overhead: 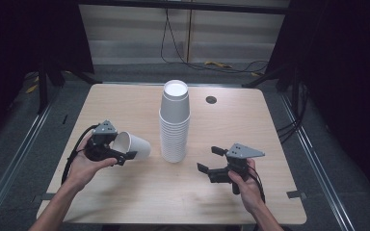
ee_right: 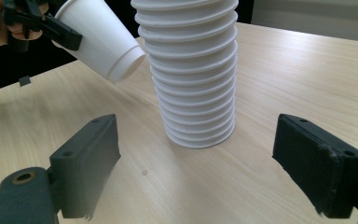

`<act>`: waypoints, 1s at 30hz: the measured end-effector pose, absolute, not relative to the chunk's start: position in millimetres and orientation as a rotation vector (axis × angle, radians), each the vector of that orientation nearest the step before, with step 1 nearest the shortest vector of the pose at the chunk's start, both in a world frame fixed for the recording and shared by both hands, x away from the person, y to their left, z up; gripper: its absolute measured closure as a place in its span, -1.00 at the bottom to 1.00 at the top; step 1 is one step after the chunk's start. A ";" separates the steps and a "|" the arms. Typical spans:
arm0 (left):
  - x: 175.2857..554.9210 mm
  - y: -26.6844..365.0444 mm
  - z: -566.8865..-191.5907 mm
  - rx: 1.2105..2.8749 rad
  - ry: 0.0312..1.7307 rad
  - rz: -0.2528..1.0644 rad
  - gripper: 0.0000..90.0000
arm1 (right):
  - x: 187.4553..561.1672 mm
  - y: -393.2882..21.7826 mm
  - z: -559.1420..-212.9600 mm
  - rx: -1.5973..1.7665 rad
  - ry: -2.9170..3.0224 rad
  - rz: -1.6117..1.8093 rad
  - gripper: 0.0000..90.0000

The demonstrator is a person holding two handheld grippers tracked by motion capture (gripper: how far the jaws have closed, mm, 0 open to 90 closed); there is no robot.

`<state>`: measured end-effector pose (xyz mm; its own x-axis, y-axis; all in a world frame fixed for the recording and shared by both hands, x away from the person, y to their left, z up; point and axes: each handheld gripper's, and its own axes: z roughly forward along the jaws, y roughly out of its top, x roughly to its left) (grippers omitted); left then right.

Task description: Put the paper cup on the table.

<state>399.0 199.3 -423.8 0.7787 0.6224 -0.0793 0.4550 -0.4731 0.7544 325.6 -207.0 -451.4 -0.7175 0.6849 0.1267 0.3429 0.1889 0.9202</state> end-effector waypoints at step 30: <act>448.8 174.9 -425.2 2.427 0.861 0.270 -0.83 | 321.7 -208.4 -451.5 0.970 2.163 1.503 -0.67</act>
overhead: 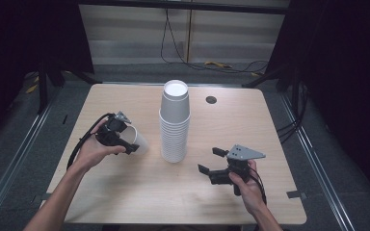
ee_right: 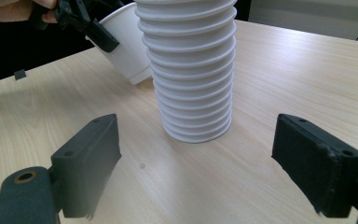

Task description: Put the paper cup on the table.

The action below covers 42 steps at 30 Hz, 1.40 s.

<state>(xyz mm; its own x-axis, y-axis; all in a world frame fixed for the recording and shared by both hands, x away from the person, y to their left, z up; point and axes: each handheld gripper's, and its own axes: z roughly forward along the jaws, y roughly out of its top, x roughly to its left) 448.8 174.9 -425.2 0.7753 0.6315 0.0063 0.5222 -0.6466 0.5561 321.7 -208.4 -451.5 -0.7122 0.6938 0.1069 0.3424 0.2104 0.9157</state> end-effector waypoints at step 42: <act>468.0 154.9 -452.5 2.452 0.828 0.291 -0.67 | 322.0 -207.4 -452.9 0.984 2.160 1.501 -0.68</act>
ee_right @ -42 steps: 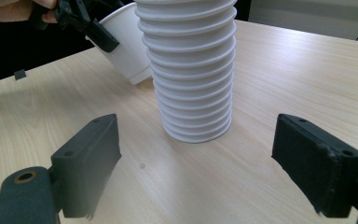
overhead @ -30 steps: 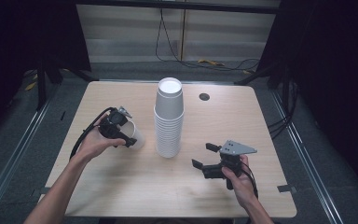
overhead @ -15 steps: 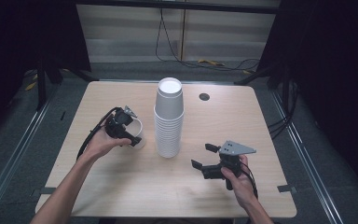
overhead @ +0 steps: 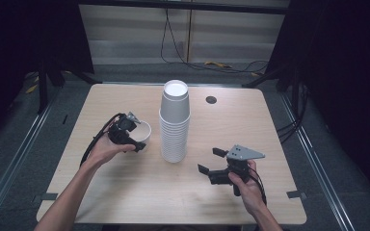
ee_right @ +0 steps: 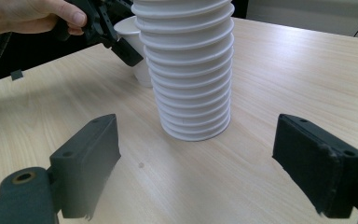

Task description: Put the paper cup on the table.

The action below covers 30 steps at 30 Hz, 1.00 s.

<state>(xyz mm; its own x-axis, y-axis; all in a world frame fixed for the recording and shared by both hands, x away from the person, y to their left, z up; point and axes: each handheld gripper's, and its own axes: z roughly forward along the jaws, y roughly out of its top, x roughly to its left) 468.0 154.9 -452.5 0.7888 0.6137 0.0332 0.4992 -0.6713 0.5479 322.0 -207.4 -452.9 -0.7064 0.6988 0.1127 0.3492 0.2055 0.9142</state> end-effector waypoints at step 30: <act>445.9 188.0 -465.0 2.318 0.854 0.281 -0.65 | 321.1 -205.7 -454.7 1.003 2.150 1.499 -0.68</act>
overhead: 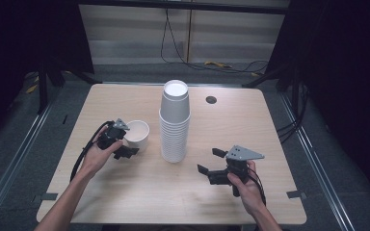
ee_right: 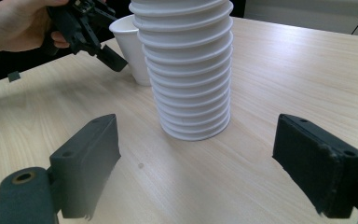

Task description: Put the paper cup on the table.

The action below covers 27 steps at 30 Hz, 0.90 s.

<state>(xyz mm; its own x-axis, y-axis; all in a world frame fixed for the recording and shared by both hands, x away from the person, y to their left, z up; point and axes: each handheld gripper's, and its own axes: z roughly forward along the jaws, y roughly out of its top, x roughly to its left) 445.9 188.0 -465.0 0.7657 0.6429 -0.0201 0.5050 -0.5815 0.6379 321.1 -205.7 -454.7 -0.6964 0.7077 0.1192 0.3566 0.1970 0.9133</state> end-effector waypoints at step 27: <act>404.3 211.4 -468.1 2.078 0.837 0.276 -0.65 | 320.9 -206.5 -454.7 0.998 2.150 1.492 -0.68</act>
<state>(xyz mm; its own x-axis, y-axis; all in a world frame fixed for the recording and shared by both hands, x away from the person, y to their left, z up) 404.3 211.4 -468.1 0.7508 0.6524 -0.1031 0.4631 -0.4087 0.7864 320.9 -206.5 -454.7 -0.6961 0.7092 0.1119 0.3531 0.2025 0.9134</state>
